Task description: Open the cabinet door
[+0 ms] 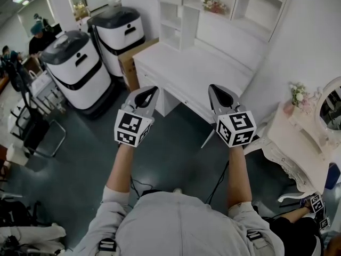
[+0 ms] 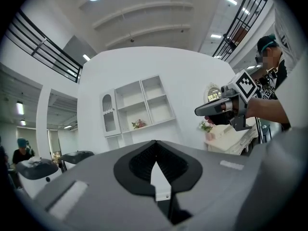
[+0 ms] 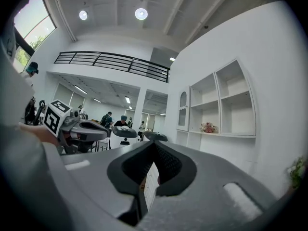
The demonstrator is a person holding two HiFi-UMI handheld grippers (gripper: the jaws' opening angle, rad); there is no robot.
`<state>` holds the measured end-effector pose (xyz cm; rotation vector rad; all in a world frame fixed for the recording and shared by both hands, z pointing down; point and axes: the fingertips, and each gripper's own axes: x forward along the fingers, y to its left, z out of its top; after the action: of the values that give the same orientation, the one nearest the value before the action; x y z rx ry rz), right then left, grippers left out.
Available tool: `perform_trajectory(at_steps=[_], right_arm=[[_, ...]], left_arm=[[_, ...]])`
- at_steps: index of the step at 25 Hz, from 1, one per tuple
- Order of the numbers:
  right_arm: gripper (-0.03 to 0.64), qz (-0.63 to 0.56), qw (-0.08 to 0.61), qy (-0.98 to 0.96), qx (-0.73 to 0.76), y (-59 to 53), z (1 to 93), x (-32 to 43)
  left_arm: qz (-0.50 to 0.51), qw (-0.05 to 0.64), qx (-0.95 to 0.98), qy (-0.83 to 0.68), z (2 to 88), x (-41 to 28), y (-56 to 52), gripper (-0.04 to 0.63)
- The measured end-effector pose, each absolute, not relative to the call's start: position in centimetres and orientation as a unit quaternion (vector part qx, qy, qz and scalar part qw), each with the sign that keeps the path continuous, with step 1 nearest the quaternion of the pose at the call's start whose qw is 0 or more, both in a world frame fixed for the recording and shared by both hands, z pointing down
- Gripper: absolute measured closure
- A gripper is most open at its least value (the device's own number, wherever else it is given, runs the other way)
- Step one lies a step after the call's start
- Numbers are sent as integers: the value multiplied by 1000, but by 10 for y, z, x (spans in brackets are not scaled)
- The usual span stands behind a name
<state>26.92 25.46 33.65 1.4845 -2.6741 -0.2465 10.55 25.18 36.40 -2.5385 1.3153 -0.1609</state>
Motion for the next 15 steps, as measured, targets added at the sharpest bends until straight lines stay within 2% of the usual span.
perform_trajectory(at_steps=[15], right_arm=[[617, -78, 33, -886, 456, 181, 333, 265]], left_arm=[[-49, 136, -872, 467, 365, 107, 178, 578]])
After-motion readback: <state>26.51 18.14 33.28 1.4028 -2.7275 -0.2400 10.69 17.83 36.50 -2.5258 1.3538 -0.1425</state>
